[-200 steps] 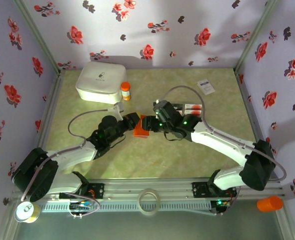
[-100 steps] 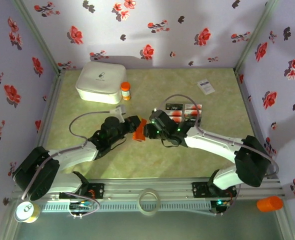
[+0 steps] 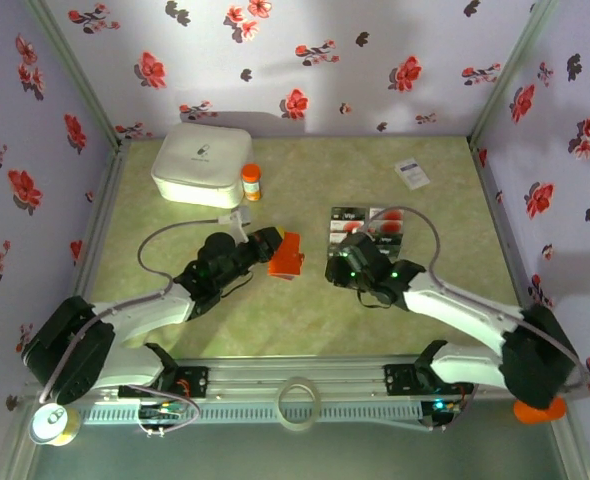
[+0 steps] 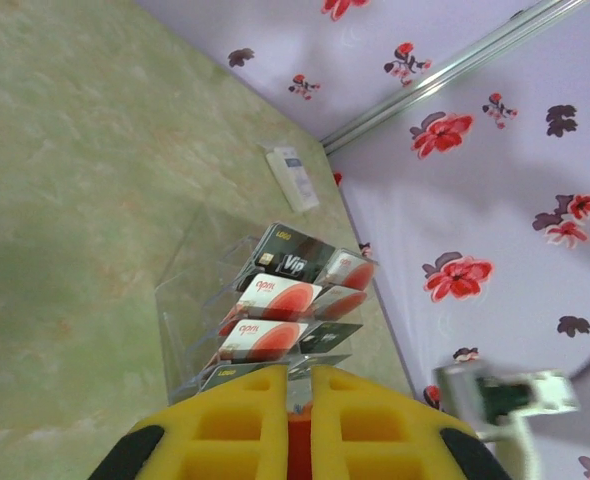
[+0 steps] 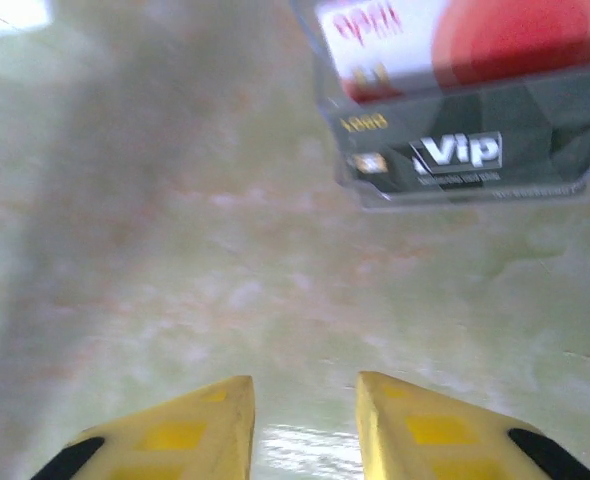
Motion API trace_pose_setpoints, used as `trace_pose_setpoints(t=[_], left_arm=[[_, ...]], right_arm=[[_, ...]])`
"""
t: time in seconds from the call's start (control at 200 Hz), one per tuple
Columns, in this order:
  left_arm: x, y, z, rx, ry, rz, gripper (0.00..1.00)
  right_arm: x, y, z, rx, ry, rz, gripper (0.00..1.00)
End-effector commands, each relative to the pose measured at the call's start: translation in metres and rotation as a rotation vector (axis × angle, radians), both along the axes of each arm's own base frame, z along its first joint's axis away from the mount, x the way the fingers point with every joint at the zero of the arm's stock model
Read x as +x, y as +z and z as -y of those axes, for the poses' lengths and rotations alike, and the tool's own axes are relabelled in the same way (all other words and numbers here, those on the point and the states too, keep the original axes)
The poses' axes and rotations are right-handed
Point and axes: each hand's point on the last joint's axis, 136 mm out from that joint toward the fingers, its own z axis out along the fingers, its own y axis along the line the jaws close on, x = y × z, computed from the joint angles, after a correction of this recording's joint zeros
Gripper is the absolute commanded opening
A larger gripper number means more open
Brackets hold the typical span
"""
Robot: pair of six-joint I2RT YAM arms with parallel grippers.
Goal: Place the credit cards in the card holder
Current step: Open the button on the card holder, then place the card holder at the bottom-center of the table.
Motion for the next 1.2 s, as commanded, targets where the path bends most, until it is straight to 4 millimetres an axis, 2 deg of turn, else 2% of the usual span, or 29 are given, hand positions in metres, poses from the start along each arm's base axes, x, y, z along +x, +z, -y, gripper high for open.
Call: trace_pose_setpoints(t=[0.0,0.05,0.09,0.23,0.45,0.8,1.195], left_arm=[[0.008,0.037,-0.002,-0.099,0.027,0.064,0.00],[0.010,0.040,-0.003,-0.141,0.033,0.057,0.00],[0.011,0.044,-0.003,-0.184,0.039,0.052,0.00],[0.018,0.060,-0.006,-0.336,0.068,0.050,0.00],[0.026,0.081,-0.007,-0.444,0.088,0.061,0.00],[0.031,0.077,-0.003,-0.498,0.084,0.035,0.00],[0.032,0.071,0.003,-0.498,0.072,0.017,0.00]], right_arm=[[-0.003,0.042,-0.012,0.144,0.024,0.057,0.45],[-0.004,0.062,-0.022,0.223,0.056,0.089,0.57],[-0.004,0.077,-0.029,0.281,0.083,0.107,0.63],[-0.002,0.097,-0.040,0.396,0.104,0.130,0.64],[0.004,0.096,-0.054,0.638,0.133,0.111,0.54],[0.007,0.099,-0.055,0.758,0.118,0.113,0.47],[0.012,0.098,-0.055,0.787,0.112,0.105,0.43]])
